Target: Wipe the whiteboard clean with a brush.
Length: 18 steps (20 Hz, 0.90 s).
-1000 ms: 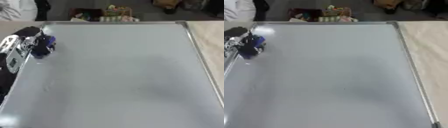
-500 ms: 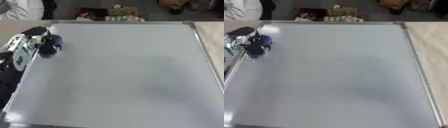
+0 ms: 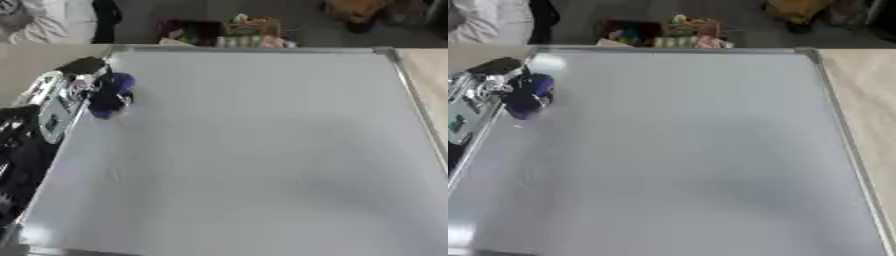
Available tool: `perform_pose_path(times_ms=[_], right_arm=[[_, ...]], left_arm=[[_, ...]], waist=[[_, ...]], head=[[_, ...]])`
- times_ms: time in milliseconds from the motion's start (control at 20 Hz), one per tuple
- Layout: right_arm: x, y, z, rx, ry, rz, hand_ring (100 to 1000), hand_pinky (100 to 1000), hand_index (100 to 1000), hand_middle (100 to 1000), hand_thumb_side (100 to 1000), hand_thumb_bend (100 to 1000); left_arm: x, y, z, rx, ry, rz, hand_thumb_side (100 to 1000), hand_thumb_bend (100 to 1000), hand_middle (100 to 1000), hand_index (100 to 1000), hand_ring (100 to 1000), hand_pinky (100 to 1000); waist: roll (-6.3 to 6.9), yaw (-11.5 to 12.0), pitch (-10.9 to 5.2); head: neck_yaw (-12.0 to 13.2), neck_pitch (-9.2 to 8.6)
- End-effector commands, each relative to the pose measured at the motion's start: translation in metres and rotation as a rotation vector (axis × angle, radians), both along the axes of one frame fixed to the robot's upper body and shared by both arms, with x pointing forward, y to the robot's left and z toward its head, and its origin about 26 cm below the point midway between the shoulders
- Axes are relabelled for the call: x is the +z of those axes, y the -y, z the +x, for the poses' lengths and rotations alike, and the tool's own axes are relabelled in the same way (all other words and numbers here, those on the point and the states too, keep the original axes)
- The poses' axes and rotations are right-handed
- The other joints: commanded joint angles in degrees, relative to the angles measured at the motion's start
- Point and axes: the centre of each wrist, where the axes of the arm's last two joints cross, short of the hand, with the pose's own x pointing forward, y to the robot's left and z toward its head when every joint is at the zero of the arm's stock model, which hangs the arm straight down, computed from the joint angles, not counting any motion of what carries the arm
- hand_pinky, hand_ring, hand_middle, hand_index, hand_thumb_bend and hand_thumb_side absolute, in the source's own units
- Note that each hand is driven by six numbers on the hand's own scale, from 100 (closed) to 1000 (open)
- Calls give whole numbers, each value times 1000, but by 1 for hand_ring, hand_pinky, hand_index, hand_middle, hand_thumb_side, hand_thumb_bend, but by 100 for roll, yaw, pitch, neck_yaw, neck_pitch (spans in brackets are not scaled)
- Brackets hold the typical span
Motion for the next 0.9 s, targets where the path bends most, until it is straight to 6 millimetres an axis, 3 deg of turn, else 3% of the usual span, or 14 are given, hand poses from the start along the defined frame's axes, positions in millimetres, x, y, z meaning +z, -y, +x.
perform_pose_path(times_ms=[50,250,350,450,500,550,600,700,750,900], right_arm=[[10,1,-4,1,36,-1,810,842,874,809,1000,100],[10,0,-4,3,33,7,808,842,872,806,1000,100],[10,0,-4,1,32,10,808,842,872,805,1000,100],[10,0,-4,1,33,13,807,843,872,805,1000,100],[10,0,-4,2,33,13,808,843,872,804,1000,100],[10,0,-4,4,35,13,807,843,872,804,1000,100],[11,-1,-4,7,37,13,807,843,871,804,1000,100],[12,-1,-4,11,43,12,806,843,871,803,1000,100],[13,-1,-4,12,45,12,806,842,871,803,1000,100],[14,-2,-4,13,48,12,806,843,871,802,1000,100]], left_arm=[[9,1,-1,4,20,28,470,329,454,519,508,415],[9,5,0,3,26,44,610,453,460,539,512,422],[9,7,0,5,37,55,662,473,451,536,507,420],[11,9,0,13,66,69,680,436,433,512,496,410],[12,9,0,20,82,79,679,422,429,506,493,408],[14,10,0,32,104,90,645,333,392,489,471,387],[16,10,0,45,129,105,629,305,387,479,468,372],[20,10,0,73,167,139,649,257,387,473,467,348],[21,10,0,84,177,150,607,285,388,473,460,346],[23,9,0,106,189,187,597,312,395,466,463,356]], waist=[[-9,-26,-107],[7,-53,-90],[16,-70,-81],[25,-92,-66],[29,-102,-57],[32,-115,-46],[35,-127,-35],[48,-160,-10],[55,-174,2],[75,-205,34]], head=[[36,-117],[57,-159],[65,-172],[75,-184],[82,-190],[98,-199],[113,-210],[148,-242],[164,-257],[202,-299]])
